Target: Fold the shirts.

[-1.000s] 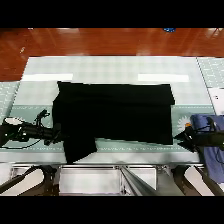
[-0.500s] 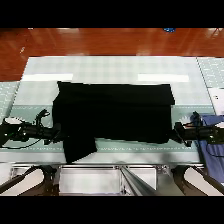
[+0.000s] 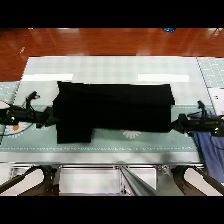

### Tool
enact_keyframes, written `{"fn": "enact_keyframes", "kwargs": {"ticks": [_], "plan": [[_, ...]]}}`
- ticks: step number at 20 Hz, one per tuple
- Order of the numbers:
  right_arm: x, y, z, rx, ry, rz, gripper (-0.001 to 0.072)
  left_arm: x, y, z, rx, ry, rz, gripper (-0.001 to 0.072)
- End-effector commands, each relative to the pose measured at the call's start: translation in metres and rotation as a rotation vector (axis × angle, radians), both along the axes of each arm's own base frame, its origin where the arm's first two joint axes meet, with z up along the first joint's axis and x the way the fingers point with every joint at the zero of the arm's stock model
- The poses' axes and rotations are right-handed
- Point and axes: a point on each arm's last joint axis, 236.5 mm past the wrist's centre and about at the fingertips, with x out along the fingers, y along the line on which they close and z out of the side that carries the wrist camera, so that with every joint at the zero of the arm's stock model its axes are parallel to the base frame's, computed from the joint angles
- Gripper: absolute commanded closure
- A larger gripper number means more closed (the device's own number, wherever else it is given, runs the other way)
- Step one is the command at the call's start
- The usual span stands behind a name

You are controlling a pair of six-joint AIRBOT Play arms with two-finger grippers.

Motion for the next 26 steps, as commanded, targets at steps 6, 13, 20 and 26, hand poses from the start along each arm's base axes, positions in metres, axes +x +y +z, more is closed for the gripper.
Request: {"fn": "enact_keyframes", "kwargs": {"ticks": [6, 13, 20, 26], "plan": [[0.113, -0.035, 0.046, 0.054, -0.197, -0.077, 0.0681, 0.108, -0.014, 0.008, 0.048, -0.094, -0.038, 0.0686], [0.188, -0.041, 0.034, -0.005, -0.242, -0.068, 0.0681, 0.205, -0.024, 0.002, 0.035, -0.100, -0.008, 0.0686], [0.219, -0.036, 0.010, -0.002, -0.232, -0.056, 0.0681, 0.222, -0.025, -0.017, 0.021, -0.076, -0.033, 0.0686], [0.216, -0.033, 0.000, 0.008, -0.194, -0.058, 0.0304, 0.216, -0.034, -0.017, 0.009, -0.078, -0.102, 0.0198]]}}
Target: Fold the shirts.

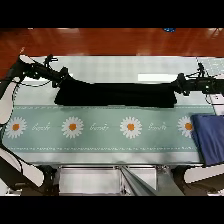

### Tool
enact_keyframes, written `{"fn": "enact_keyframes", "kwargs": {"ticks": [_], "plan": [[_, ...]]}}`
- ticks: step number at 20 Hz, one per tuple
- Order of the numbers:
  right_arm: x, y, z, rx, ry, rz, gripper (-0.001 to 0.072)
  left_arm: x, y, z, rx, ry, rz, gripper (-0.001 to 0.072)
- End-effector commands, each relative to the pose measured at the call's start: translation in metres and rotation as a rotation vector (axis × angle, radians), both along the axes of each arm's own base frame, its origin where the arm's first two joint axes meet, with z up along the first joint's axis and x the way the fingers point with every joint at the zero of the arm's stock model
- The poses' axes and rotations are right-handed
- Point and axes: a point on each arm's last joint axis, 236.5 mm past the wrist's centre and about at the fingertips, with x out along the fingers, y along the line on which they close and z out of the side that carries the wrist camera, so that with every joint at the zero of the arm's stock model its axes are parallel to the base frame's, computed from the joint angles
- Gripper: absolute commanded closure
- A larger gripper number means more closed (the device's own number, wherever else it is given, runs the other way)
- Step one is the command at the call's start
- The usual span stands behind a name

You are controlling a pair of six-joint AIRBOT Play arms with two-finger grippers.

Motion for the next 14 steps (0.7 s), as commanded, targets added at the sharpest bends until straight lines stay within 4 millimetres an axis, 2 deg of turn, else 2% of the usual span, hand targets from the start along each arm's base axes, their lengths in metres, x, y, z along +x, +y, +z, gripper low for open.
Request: {"fn": "enact_keyframes", "kwargs": {"ticks": [1, 3, 5, 7, 8, 9, 10, 11, 12, 14], "plan": [[-0.006, -0.006, 0.009, 0.008, 0.016, 0.015, 0.0305, -0.003, 0.007, 0.011, 0.012, -0.010, -0.053, 0.0197], [-0.020, -0.036, 0.036, -0.011, 0.017, 0.012, 0.0305, 0.000, 0.038, 0.038, 0.058, -0.053, -0.043, 0.0199], [-0.041, -0.083, 0.067, -0.090, -0.014, -0.042, 0.0305, 0.004, 0.079, 0.074, 0.148, -0.136, 0.024, 0.0199], [-0.069, -0.136, 0.084, -0.216, -0.009, -0.131, 0.0305, 0.003, 0.109, 0.117, 0.248, -0.244, 0.091, 0.0199], [-0.080, -0.155, 0.086, -0.243, -0.008, -0.185, 0.0305, 0.000, 0.113, 0.137, 0.280, -0.317, 0.107, 0.0199], [-0.089, -0.164, 0.080, -0.236, 0.000, -0.236, 0.0305, -0.004, 0.109, 0.155, 0.306, -0.396, 0.124, 0.0199], [-0.096, -0.165, 0.067, -0.217, 0.022, -0.261, 0.0304, -0.013, 0.099, 0.168, 0.328, -0.468, 0.136, 0.0199], [-0.101, -0.163, 0.049, -0.200, 0.050, -0.280, 0.0304, -0.024, 0.086, 0.174, 0.345, -0.521, 0.138, 0.0199], [-0.101, -0.154, 0.033, -0.162, 0.065, -0.283, 0.0304, -0.038, 0.071, 0.173, 0.357, -0.565, 0.132, 0.0199], [-0.091, -0.133, 0.015, -0.031, 0.060, -0.269, 0.0304, -0.063, 0.043, 0.160, 0.360, -0.602, 0.120, 0.0199]]}}
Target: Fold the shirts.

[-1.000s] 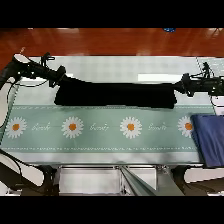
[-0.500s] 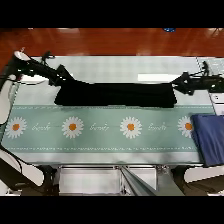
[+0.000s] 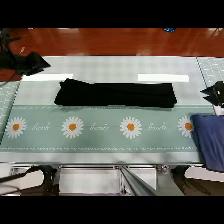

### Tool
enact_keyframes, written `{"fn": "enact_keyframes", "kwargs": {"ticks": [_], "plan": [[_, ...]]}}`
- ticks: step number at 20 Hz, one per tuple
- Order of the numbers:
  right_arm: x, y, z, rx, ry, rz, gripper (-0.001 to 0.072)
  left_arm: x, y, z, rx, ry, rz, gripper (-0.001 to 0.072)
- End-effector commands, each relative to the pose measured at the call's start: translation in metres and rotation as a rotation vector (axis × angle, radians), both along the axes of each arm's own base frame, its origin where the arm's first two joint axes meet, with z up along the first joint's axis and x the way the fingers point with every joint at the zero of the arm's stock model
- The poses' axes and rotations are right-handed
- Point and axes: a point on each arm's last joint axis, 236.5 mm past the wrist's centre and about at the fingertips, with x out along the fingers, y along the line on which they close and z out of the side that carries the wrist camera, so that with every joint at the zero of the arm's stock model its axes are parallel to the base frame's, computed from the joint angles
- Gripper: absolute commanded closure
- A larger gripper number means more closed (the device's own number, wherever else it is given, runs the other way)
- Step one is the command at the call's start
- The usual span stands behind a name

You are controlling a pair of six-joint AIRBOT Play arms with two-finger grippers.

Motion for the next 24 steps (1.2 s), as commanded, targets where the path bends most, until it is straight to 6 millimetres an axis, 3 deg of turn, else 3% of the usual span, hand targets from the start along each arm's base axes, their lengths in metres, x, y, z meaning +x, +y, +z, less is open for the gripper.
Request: {"fn": "enact_keyframes", "kwargs": {"ticks": [1, 5, 10, 15, 16, 17, 18, 19, 20, 21, 22, 24], "plan": [[0.006, 0.020, -0.028, 0.165, -0.020, -0.026, 0.0304, -0.035, -0.029, -0.004, 0.058, -0.137, 0.004, 0.0199], [0.019, 0.061, -0.058, 0.262, 0.024, 0.053, 0.0304, -0.062, -0.063, -0.037, 0.042, -0.048, -0.083, 0.0199], [0.038, 0.116, -0.080, 0.294, 0.082, 0.183, 0.0304, -0.064, -0.079, -0.037, 0.036, -0.051, -0.117, 0.0199], [0.071, 0.166, -0.081, 0.249, 0.070, 0.270, 0.0307, -0.064, -0.083, -0.036, 0.004, -0.043, -0.101, 0.0199], [0.077, 0.172, -0.079, 0.229, 0.055, 0.286, 0.0346, -0.064, -0.083, -0.035, 0.004, -0.043, -0.101, 0.0199], [0.081, 0.178, -0.077, 0.216, 0.045, 0.304, 0.0536, -0.064, -0.083, -0.036, 0.004, -0.043, -0.101, 0.0200], [0.082, 0.182, -0.073, 0.214, 0.034, 0.321, 0.0681, -0.063, -0.082, -0.035, 0.005, -0.044, -0.100, 0.0200], [0.081, 0.185, -0.066, 0.209, 0.024, 0.341, 0.0682, -0.063, -0.082, -0.035, 0.010, -0.048, -0.106, 0.0203], [0.075, 0.185, -0.058, 0.193, 0.023, 0.372, 0.0682, -0.063, -0.082, -0.035, 0.017, -0.054, -0.116, 0.0267], [0.066, 0.182, -0.048, 0.160, 0.029, 0.413, 0.0682, -0.063, -0.082, -0.035, 0.017, -0.054, -0.116, 0.0487], [0.055, 0.175, -0.038, 0.108, 0.039, 0.456, 0.0682, -0.063, -0.082, -0.035, 0.016, -0.054, -0.117, 0.0655], [0.032, 0.163, -0.004, -0.020, 0.040, 0.521, 0.0682, -0.065, -0.090, -0.035, 0.015, -0.054, -0.135, 0.0686]]}}
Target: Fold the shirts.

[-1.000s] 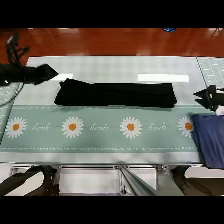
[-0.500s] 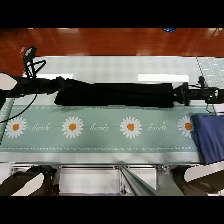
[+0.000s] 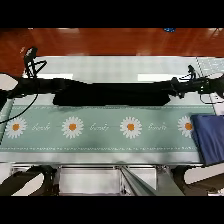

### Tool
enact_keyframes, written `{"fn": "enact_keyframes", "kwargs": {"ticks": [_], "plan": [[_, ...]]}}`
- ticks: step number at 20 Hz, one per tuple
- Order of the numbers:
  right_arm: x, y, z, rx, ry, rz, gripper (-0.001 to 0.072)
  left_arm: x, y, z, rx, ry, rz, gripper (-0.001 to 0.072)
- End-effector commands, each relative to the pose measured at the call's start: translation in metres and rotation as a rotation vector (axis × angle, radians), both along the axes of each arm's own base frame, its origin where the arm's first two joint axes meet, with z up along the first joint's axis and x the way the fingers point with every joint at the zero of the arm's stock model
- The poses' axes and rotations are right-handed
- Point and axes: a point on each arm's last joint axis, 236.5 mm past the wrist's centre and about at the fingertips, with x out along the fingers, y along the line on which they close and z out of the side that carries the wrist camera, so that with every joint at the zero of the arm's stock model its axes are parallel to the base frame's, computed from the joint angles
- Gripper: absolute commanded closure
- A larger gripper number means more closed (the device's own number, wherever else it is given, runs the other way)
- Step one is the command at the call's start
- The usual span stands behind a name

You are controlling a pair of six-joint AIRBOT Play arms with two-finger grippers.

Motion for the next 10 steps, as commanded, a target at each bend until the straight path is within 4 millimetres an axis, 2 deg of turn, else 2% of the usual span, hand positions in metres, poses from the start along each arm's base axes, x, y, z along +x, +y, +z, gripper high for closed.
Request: {"fn": "enact_keyframes", "kwargs": {"ticks": [1, 3, 5, 7, 10], "plan": [[-0.037, -0.014, 0.050, -0.172, -0.046, 0.108, 0.0682, -0.003, -0.015, -0.001, 0.003, -0.003, -0.040, 0.0686], [-0.061, -0.013, 0.094, -0.236, -0.132, 0.115, 0.0682, -0.006, -0.044, -0.008, 0.001, 0.012, -0.103, 0.0686], [-0.092, -0.002, 0.126, -0.264, -0.204, 0.119, 0.0682, -0.005, -0.084, -0.019, -0.011, 0.058, -0.174, 0.0687], [-0.122, 0.009, 0.153, -0.283, -0.270, 0.086, 0.0682, -0.005, -0.132, -0.028, -0.004, 0.088, -0.291, 0.0687], [-0.166, 0.027, 0.187, -0.289, -0.342, 0.052, 0.0682, -0.013, -0.218, -0.038, 0.001, 0.127, -0.482, 0.0687]]}}
